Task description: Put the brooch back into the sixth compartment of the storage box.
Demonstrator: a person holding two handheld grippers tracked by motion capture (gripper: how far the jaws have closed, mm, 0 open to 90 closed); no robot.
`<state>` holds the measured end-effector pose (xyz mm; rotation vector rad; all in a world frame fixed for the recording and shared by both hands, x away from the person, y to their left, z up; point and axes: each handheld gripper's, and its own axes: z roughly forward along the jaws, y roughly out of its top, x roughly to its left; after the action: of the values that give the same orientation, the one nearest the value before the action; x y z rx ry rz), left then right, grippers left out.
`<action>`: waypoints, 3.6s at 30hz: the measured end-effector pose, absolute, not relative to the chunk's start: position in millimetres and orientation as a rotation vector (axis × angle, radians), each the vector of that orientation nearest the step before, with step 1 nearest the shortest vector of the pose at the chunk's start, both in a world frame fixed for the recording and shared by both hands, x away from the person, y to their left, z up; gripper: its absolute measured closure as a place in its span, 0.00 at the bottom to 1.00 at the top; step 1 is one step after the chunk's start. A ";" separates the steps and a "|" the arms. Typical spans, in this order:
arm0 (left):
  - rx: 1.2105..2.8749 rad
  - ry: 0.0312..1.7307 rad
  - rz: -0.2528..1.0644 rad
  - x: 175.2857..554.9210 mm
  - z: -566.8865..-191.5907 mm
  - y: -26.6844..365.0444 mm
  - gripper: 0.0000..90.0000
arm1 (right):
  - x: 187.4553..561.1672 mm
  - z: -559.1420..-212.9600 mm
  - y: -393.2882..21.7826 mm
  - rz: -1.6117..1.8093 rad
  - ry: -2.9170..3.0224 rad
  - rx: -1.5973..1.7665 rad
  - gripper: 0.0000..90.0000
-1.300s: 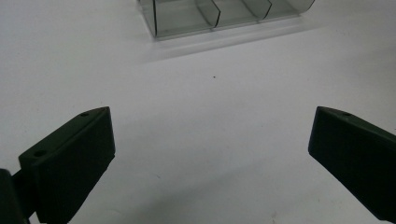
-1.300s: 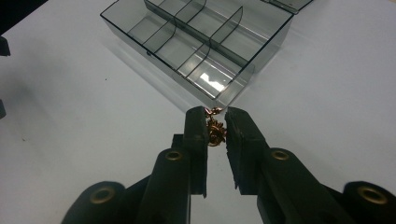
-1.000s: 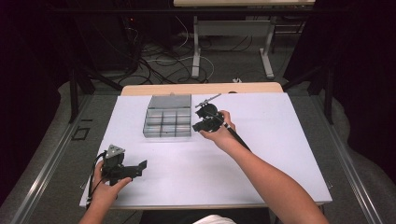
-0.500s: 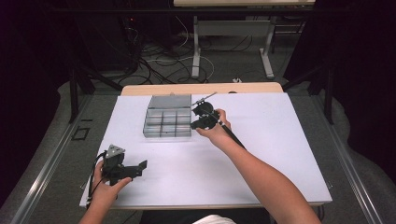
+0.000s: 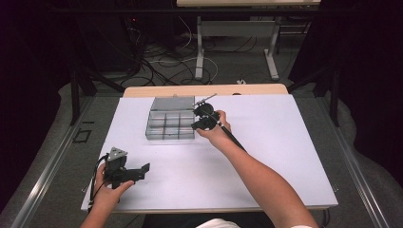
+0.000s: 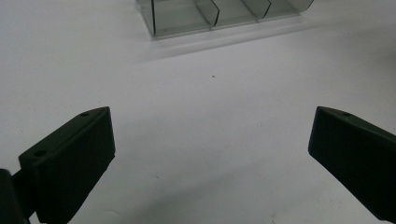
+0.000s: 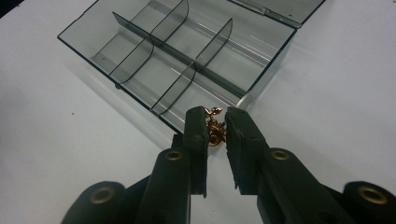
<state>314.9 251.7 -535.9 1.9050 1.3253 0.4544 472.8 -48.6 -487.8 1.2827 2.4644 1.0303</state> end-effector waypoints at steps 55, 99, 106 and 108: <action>1.908 1.336 0.440 314.3 -534.3 253.1 0.02 | 491.5 -517.1 -19.4 1.005 2.451 1.268 0.88; 1.909 1.346 0.452 314.2 -536.2 253.3 0.02 | 477.9 -499.5 -20.8 1.048 2.447 1.236 0.46; 1.916 1.342 0.456 314.8 -536.7 251.7 0.02 | 467.1 -491.3 -20.4 1.020 2.476 1.189 0.26; 1.926 1.343 0.444 314.7 -535.9 252.8 0.02 | 464.7 -490.6 -20.9 1.068 2.465 1.187 0.24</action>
<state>314.7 252.8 -535.9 1.9255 1.3427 0.4445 464.7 -20.9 -490.6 1.1867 2.4647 1.0680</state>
